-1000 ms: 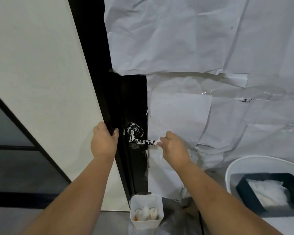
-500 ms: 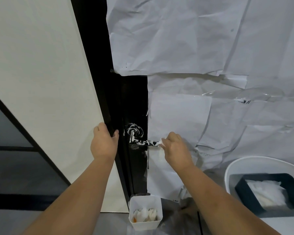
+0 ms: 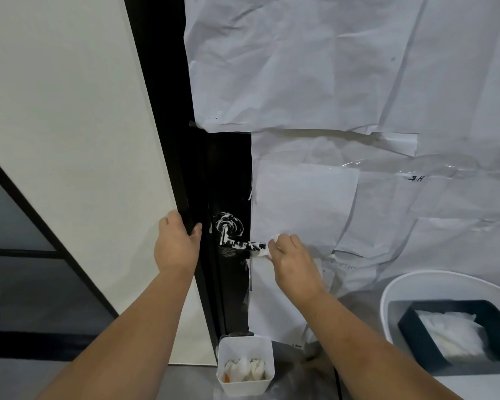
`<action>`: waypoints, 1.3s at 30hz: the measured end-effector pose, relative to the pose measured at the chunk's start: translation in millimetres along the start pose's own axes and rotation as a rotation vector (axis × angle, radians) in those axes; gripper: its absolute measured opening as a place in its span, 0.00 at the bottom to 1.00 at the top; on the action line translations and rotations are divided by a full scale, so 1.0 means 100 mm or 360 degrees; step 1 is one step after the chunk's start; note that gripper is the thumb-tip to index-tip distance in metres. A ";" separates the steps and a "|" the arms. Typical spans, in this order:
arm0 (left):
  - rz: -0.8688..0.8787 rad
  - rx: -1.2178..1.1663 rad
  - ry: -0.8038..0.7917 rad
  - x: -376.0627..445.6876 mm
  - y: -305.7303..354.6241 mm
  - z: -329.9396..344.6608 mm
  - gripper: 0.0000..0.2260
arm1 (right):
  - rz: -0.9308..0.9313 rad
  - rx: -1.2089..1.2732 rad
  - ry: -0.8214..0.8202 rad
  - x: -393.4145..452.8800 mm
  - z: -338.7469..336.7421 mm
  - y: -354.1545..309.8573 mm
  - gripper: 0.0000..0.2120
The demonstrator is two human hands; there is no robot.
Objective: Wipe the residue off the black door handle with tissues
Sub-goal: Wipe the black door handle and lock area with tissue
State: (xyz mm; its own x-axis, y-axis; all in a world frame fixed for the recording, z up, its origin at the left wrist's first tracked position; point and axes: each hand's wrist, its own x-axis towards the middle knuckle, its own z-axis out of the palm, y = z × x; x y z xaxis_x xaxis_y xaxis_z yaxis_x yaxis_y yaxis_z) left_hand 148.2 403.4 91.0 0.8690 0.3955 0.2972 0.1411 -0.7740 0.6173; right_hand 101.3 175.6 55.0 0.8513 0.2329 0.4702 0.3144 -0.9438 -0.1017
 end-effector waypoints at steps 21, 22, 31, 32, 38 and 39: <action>-0.0009 0.0013 -0.0037 0.00 0.00 -0.01 0.15 | 0.0086 -0.0075 -0.0312 0.25 -0.16 -0.08 0.14; -0.0008 0.0014 -0.0036 0.00 0.00 0.00 0.15 | 0.0085 -0.0076 -0.0317 0.24 -0.17 -0.10 0.15; -0.0012 0.0019 -0.0032 -0.01 0.00 0.00 0.15 | 0.0028 -0.0111 -0.0323 0.26 -0.18 -0.10 0.13; -0.0012 0.0016 -0.0030 -0.01 0.00 0.01 0.15 | 0.0036 -0.0106 -0.0331 0.27 -0.19 -0.10 0.15; 0.0014 0.0024 -0.0017 -0.01 -0.01 0.01 0.15 | 0.0048 -0.0010 -0.0237 0.27 -0.16 -0.16 0.21; 0.0014 0.0025 -0.0019 0.00 -0.01 0.01 0.15 | 0.0051 -0.0003 -0.0221 0.26 -0.14 -0.17 0.20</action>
State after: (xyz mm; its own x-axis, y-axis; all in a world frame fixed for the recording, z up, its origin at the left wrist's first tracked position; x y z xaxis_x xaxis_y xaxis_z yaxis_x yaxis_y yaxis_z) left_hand 148.3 403.3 89.2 0.8758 0.3829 0.2938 0.1409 -0.7851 0.6031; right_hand 111.8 193.8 81.3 0.9109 0.2327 0.3406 0.2855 -0.9517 -0.1132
